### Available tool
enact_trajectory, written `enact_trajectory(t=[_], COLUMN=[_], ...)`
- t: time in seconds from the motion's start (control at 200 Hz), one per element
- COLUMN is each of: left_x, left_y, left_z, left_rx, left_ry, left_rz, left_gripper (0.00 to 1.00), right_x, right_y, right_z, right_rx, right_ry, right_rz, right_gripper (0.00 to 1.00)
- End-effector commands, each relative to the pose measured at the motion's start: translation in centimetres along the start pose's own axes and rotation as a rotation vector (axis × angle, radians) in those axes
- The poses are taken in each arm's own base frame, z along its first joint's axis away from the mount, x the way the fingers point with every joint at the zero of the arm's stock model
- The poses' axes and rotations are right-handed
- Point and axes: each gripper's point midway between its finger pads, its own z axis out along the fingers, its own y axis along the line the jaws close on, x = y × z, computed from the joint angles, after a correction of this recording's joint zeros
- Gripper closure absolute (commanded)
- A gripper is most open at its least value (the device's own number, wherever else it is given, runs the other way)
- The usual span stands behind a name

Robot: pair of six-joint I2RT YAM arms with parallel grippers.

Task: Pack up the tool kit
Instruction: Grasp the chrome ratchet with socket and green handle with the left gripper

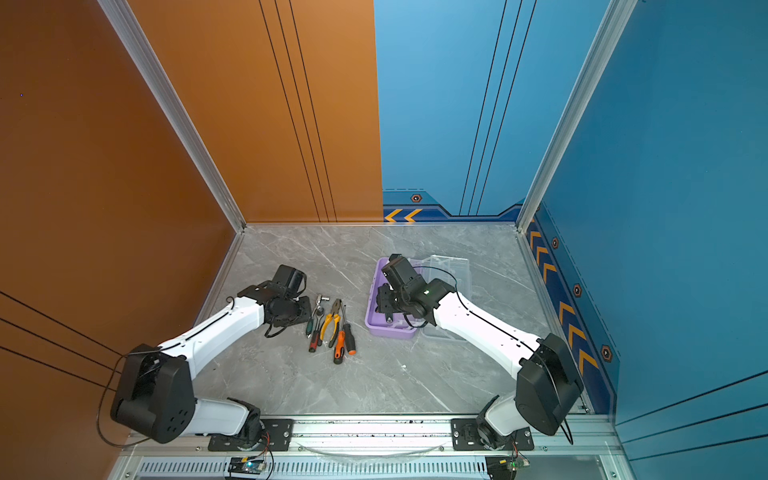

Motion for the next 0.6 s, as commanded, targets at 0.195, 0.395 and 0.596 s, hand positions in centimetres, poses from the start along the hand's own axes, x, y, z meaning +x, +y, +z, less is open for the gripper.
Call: enact_trajectory(t=[0.195,0.395,0.596], left_x=[-1.2,-1.8,-2.2], left_y=[-0.2,-1.0,-1.5], left_z=[3.7,4.9,5.7], left_rx=[-0.014,0.004,-0.002], left_ry=[0.011,0.008,0.018], left_rz=[0.014,0.005,0.011], left_gripper=[0.76,0.77,0.77], right_x=[-0.6,-0.7,-0.6], right_y=[0.3,0.3,0.2], right_z=[0.3,0.4,0.8], right_rx=[0.001,0.001,0.000], right_ry=[-0.007,-0.007,0.003], right_rz=[-0.006,-0.003,0.002], right_gripper=[0.48,0.48,0.48])
